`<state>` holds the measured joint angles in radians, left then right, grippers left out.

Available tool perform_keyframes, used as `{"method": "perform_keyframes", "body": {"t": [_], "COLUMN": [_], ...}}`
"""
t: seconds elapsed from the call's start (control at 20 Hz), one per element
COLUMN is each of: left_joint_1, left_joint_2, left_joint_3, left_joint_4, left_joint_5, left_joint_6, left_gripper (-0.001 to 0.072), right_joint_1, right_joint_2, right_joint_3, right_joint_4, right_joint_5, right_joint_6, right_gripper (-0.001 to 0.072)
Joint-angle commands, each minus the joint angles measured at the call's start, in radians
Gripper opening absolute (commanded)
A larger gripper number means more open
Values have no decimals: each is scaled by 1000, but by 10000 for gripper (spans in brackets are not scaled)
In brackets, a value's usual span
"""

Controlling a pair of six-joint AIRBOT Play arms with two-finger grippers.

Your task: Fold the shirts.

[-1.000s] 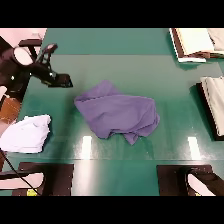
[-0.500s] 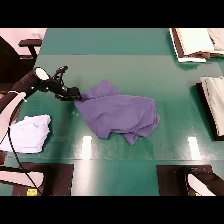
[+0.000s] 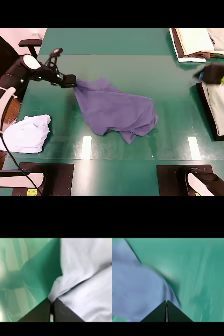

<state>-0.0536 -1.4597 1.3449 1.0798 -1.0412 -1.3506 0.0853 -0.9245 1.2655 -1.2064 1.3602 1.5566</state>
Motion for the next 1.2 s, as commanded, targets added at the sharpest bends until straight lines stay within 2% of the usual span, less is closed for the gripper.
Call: {"method": "perform_keyframes", "body": {"t": [0.0, 0.1, 0.15, 0.25, 0.3, 0.4, 0.65, 0.7, 0.8, 0.85, 0.95, 1.15], "left_joint_1": [2, 2, 2, 2, 2, 2, 2, 2, 2, 2, 3, 5], "left_joint_2": [58, 60, 60, 60, 60, 60, 60, 60, 61, 64, 99, 259], "left_joint_3": [31, 31, 30, 30, 30, 30, 30, 31, 31, 31, 44, 166], "left_joint_4": [12, 12, 12, 12, 12, 12, 12, 12, 12, 12, 19, 47], "left_joint_5": [9, 1, 0, 1, 1, 0, -2, -8, -19, -22, -15, 12], "left_joint_6": [24, 24, 23, 23, 23, 23, 23, 23, 23, 23, 23, 24], "left_gripper": [23, 23, 23, 23, 23, 23, 23, 23, 23, 22, 22, 22], "right_joint_1": [-79, -108, -109, -83, -54, 15, 143, 156, 171, 169, 151, 58], "right_joint_2": [23, -1, -24, -92, -131, -212, -408, -434, -462, -462, -426, -227], "right_joint_3": [-315, -478, -538, -621, -642, -646, -530, -505, -460, -437, -372, -142], "right_joint_4": [18, 122, 172, 272, 316, 359, 375, 374, 365, 365, 313, 156], "right_joint_5": [9, -58, -95, -194, -250, -342, -410, -412, -412, -411, -393, -283], "right_joint_6": [51, 46, 26, -1, -20, -29, -34, -44, -64, -71, -77, -76], "right_gripper": [60, 493, 495, 486, 458, 442, 431, 354, 77, 17, 17, 16]}}
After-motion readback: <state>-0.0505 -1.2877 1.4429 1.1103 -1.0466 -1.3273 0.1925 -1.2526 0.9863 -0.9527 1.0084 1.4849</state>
